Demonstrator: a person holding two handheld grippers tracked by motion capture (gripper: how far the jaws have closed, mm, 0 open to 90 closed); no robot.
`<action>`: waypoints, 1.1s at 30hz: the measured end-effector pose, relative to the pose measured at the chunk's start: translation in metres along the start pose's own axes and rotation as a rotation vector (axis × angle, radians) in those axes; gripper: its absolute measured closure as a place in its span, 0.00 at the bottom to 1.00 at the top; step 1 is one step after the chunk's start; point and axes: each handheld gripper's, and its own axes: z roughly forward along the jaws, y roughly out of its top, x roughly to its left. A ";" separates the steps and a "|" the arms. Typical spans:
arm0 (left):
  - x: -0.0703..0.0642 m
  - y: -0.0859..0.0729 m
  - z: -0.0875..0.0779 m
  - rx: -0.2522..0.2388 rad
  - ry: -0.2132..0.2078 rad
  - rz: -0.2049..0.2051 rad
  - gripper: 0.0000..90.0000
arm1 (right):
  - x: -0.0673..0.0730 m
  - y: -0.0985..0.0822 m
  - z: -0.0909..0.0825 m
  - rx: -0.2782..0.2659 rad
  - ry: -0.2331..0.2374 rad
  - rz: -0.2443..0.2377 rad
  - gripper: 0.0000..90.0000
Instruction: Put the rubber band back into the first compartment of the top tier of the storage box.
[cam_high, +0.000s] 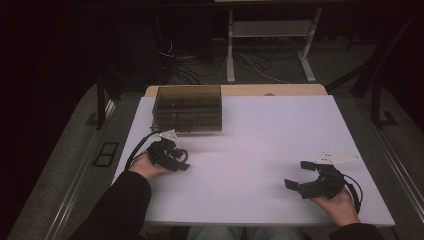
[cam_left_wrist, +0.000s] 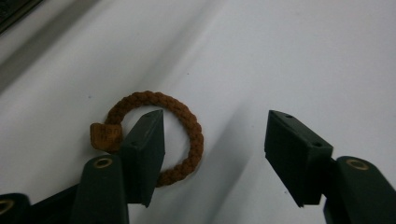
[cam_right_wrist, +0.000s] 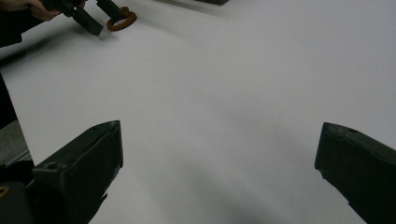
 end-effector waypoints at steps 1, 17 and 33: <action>0.000 0.000 0.001 -0.006 0.002 -0.002 0.42 | 0.000 0.000 0.000 0.000 0.000 0.000 0.01; 0.001 0.000 0.003 0.005 0.051 0.032 0.70 | 0.000 0.000 0.000 0.005 -0.001 0.002 0.01; 0.003 -0.001 0.005 0.001 0.051 0.003 0.92 | 0.000 -0.001 0.000 0.007 -0.001 0.002 0.01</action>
